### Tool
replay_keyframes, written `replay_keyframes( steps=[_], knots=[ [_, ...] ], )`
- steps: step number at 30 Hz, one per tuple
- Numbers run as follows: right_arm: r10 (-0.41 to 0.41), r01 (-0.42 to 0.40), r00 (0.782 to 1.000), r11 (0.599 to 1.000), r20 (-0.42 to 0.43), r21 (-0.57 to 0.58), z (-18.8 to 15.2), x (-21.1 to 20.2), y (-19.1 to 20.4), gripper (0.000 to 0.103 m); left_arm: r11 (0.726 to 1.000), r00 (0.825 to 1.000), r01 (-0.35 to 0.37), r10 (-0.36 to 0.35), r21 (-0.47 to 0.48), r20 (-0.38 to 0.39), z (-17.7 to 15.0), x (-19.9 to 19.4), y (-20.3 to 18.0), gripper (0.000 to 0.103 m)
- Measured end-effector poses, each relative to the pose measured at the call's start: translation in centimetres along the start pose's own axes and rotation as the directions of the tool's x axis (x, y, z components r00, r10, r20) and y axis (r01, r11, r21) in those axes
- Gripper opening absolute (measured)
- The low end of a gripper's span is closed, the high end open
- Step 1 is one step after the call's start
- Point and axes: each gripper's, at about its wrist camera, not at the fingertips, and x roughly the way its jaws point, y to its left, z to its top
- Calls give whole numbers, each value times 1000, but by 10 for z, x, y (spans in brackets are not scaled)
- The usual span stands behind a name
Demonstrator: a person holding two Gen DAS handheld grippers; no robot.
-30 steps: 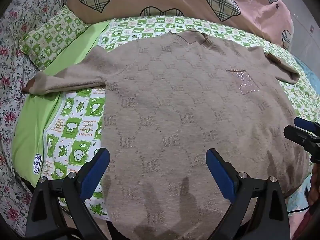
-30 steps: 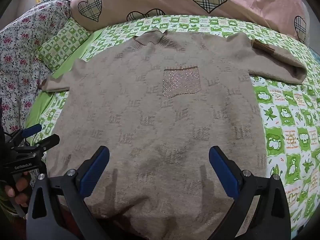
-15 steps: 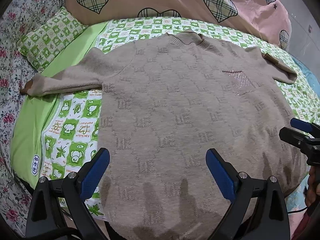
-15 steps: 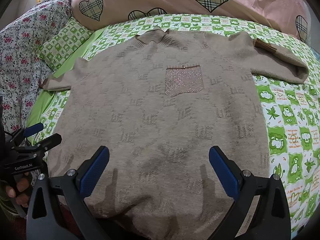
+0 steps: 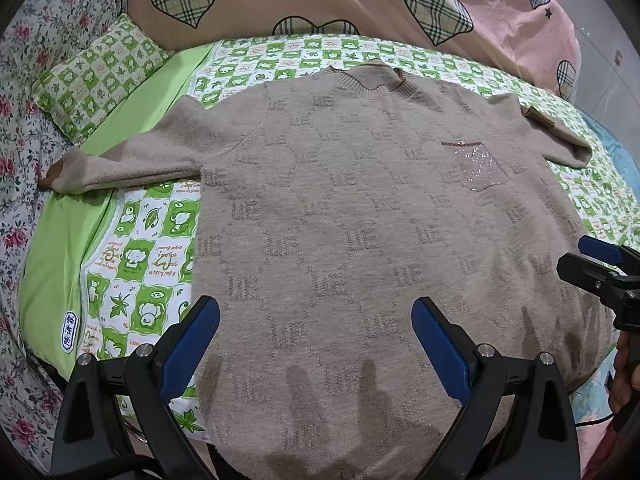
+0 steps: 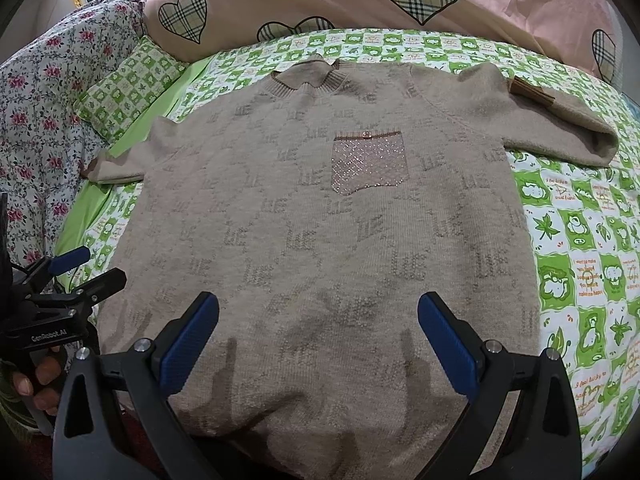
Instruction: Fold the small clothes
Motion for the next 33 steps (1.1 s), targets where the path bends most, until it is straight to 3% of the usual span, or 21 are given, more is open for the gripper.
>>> replay_keyframes(
  steps=[16, 20, 27, 33],
  knots=[
    [37, -36, 999, 999, -15, 34, 3, -5, -1, 100, 1000, 1000, 4, -4, 15, -19, 2, 2, -1, 97],
    [-66, 67, 997, 997, 33, -30, 2, -1, -3, 100, 1000, 999, 18, -17, 21, -40, 6, 5, -2, 97],
    [-9, 7, 999, 999, 38, 48, 8, -4, -16, 100, 998, 997, 64, -64, 4, -49, 14, 13, -2, 97],
    [10, -14, 998, 998, 58, 69, 12, 1, -22, 100, 999, 997, 48, -46, 26, -60, 19, 20, -5, 97]
  ],
)
